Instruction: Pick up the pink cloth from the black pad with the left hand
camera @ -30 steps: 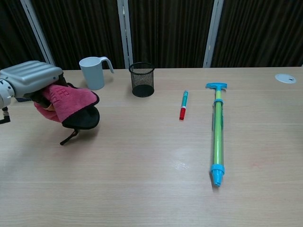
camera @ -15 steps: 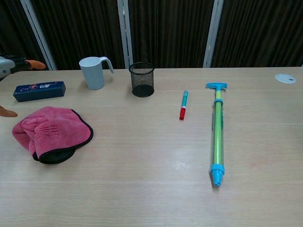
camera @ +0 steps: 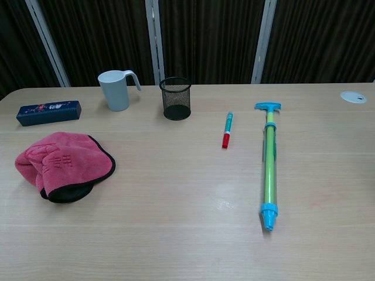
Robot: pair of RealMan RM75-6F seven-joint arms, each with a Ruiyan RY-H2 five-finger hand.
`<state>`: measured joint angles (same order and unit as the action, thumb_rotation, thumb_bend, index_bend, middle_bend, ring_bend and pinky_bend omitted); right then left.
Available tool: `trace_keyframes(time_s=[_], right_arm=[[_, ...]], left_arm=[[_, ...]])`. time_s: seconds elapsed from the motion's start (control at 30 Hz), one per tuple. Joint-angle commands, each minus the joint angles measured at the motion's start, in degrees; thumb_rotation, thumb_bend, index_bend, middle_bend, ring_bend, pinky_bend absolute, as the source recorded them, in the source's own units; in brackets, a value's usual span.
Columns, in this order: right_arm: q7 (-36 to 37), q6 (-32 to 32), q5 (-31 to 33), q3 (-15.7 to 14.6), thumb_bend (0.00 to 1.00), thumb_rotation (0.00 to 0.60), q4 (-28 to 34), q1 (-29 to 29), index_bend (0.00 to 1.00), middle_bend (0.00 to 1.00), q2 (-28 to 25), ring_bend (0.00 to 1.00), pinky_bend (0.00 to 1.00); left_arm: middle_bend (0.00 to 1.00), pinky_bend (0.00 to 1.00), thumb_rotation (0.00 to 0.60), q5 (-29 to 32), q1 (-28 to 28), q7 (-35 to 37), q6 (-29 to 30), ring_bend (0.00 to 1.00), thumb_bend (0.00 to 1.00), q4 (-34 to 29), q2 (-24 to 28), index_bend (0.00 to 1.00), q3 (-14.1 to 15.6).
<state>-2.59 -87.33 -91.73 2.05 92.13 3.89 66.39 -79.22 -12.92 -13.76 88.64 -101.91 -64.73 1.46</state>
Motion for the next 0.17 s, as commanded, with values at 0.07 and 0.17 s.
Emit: trace_keyframes(time_s=[0.07,0.17], right_arm=[[0.1,-0.3,-1.0,-0.2,0.00,0.600,-0.7,0.3,0.00,0.00,0.3,0.00,0.00],[0.2,-0.7,-1.2,-0.1,0.00,0.600,-1.0,0.3,0.00,0.00,0.5,0.00,0.00]], left_arm=[[0.00,0.00,0.600,-5.3,4.7,3.1,3.4,0.00,0.00,6.2,-0.9,0.00,4.0],[0.00,0.00,0.600,-6.8,5.6,4.1,4.0,0.00,0.00,7.7,-1.6,0.00,4.0]])
